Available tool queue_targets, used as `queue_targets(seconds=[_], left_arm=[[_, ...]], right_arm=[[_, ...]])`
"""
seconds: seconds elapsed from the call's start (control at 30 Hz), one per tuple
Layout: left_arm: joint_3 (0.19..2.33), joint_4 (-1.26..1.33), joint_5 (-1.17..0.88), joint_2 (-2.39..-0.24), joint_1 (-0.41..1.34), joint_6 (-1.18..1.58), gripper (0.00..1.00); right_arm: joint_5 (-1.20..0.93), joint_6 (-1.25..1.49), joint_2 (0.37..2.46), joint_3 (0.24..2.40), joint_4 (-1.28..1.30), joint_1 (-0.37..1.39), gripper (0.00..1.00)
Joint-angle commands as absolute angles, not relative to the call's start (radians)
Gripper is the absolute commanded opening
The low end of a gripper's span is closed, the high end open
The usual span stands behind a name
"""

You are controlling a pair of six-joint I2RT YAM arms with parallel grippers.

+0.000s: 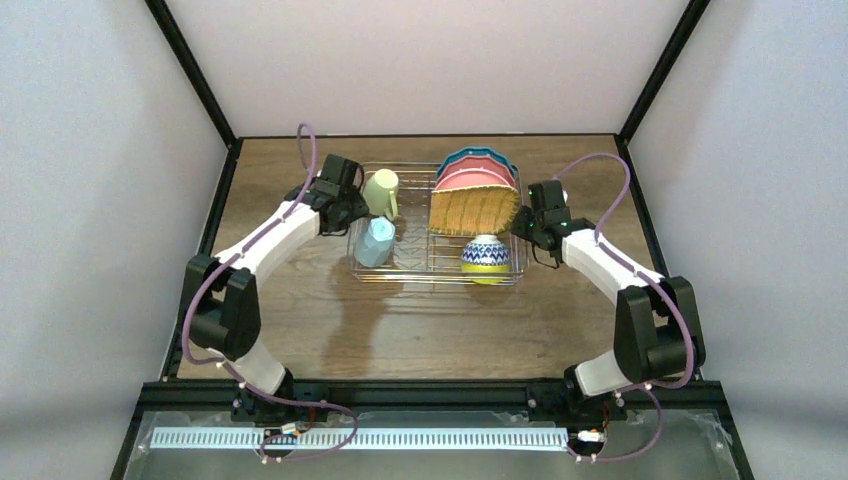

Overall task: Load the mixed dishes into the dish rack
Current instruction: Adjust the dish rack, then reset both arms

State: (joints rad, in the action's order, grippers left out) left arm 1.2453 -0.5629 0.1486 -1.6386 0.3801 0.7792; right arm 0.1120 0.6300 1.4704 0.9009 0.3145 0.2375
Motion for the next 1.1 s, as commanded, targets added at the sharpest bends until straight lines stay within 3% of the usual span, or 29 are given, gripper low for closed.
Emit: queue_targets(seconds=[0.0, 0.27, 0.43, 1.07], left_arm=[[1.267, -0.544, 0.123, -1.66, 0.384, 0.757, 0.99], [1.265, -0.558, 0.138, -1.634, 0.384, 0.757, 0.99], [1.226, -0.548, 0.114, -1.615, 0.384, 0.779, 0.99], [1.201, -0.558, 0.121, -1.578, 0.384, 0.799, 0.99]], right_arm=[[0.154, 0.722, 1.478, 0.873, 0.459, 0.239, 0.01], [0.17, 0.694, 1.5, 0.913, 0.467, 0.239, 0.08], [0.163, 0.673, 1.535, 0.936, 0.46, 0.239, 0.01], [0.19, 0.614, 1.628, 1.006, 0.396, 0.237, 0.01]])
